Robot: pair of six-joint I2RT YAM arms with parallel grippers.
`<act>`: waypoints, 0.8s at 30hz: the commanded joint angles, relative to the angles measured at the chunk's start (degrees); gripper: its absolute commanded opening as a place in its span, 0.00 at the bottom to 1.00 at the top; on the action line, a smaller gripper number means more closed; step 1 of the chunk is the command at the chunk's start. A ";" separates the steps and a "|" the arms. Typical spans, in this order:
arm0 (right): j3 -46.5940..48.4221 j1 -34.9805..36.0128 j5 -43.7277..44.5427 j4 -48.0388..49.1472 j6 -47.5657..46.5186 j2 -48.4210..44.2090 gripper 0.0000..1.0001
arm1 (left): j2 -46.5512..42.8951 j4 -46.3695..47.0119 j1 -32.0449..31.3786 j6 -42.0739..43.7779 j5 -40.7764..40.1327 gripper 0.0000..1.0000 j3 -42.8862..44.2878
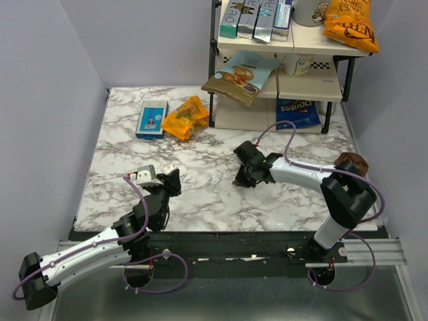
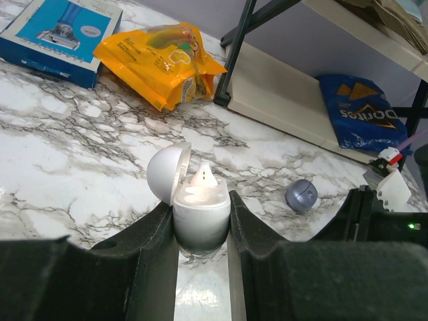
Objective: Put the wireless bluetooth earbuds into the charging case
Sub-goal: Pick up the earbud from the center of the board.
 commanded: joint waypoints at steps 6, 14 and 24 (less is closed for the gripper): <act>2.93 -0.48 2.35 -0.33 -1.27 2.37 0.44 | -0.38 0.68 -0.45 -0.03 -1.41 0.00 -0.91; 2.04 -0.48 2.88 -2.08 -6.45 -0.71 0.52 | 1.02 2.09 -0.45 -0.12 -1.15 0.00 -1.17; -0.22 -1.54 3.61 1.38 -14.98 -0.70 0.50 | 1.47 1.04 -0.54 -1.08 -0.62 0.00 -0.65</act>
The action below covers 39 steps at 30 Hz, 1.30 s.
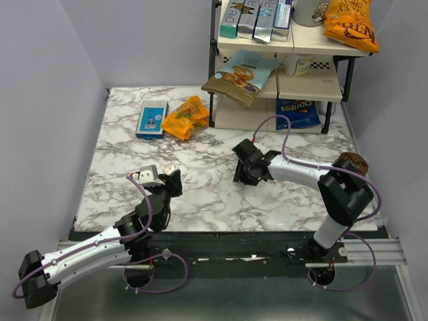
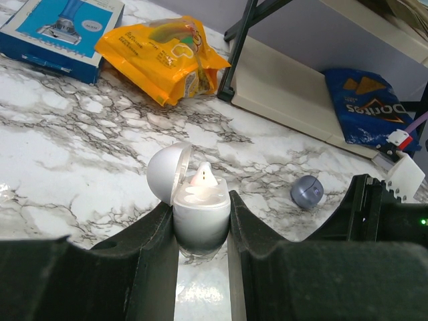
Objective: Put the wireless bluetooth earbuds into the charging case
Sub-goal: Pick up the earbud from the center of the board.
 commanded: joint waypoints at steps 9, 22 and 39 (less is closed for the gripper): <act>-5.23 -4.28 -4.69 5.16 -6.81 -5.31 0.47 | -0.63 0.31 -0.61 -1.30 -0.43 0.00 -0.67; -11.17 -1.83 0.51 13.17 -9.86 -14.42 0.41 | 1.12 1.55 -0.96 -0.86 -0.07 0.00 -0.32; 0.94 3.27 -3.10 -0.08 -44.59 -2.66 0.43 | 1.48 1.90 -1.31 -1.65 -0.34 0.00 -1.29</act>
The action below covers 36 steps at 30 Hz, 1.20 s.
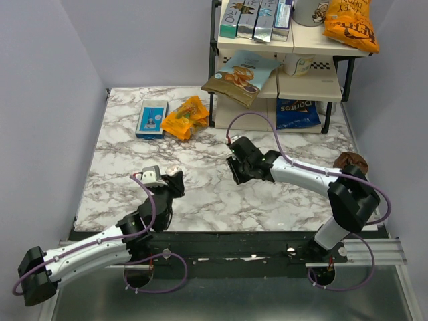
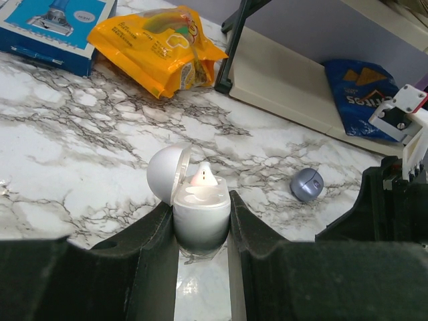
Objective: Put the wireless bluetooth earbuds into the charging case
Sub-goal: Pick up the earbud from the center of the board.
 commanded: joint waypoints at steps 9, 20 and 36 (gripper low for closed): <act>-1.65 1.57 -0.32 0.19 -7.45 2.97 0.41 | -1.81 -0.88 -0.44 -1.39 -0.49 0.00 -1.29; -2.44 3.33 -0.94 1.60 -6.66 4.81 0.42 | -1.89 -1.41 -0.52 -2.45 -0.23 0.00 -1.64; -0.77 3.33 1.44 2.13 -6.66 6.22 0.43 | -1.46 -0.80 -0.61 -2.27 -0.32 0.00 -1.99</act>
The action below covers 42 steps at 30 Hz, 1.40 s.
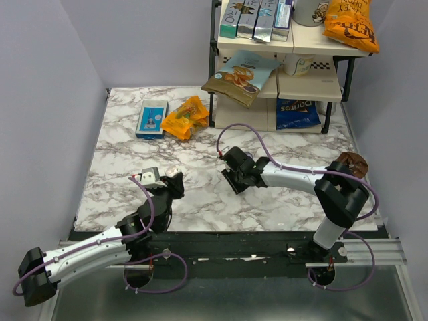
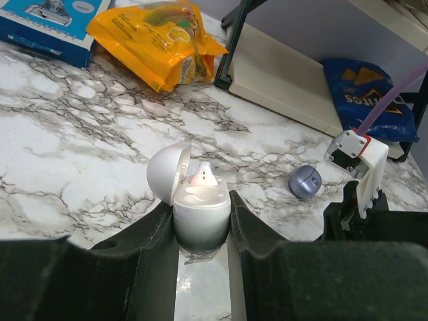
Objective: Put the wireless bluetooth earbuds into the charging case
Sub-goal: Pick up the earbud from the center of the board.
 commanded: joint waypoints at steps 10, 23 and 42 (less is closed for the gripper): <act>1.29 0.18 1.35 1.34 -0.12 -0.35 0.43 | 0.05 0.32 -0.37 -0.26 -0.29 0.00 -1.01; 1.55 0.10 1.43 0.64 -0.03 -2.46 0.46 | 0.58 0.76 -0.46 -0.18 -0.29 0.00 -1.01; 2.69 0.18 1.17 0.47 -0.30 0.53 0.48 | 0.85 0.94 -0.46 0.44 -0.12 0.00 -1.01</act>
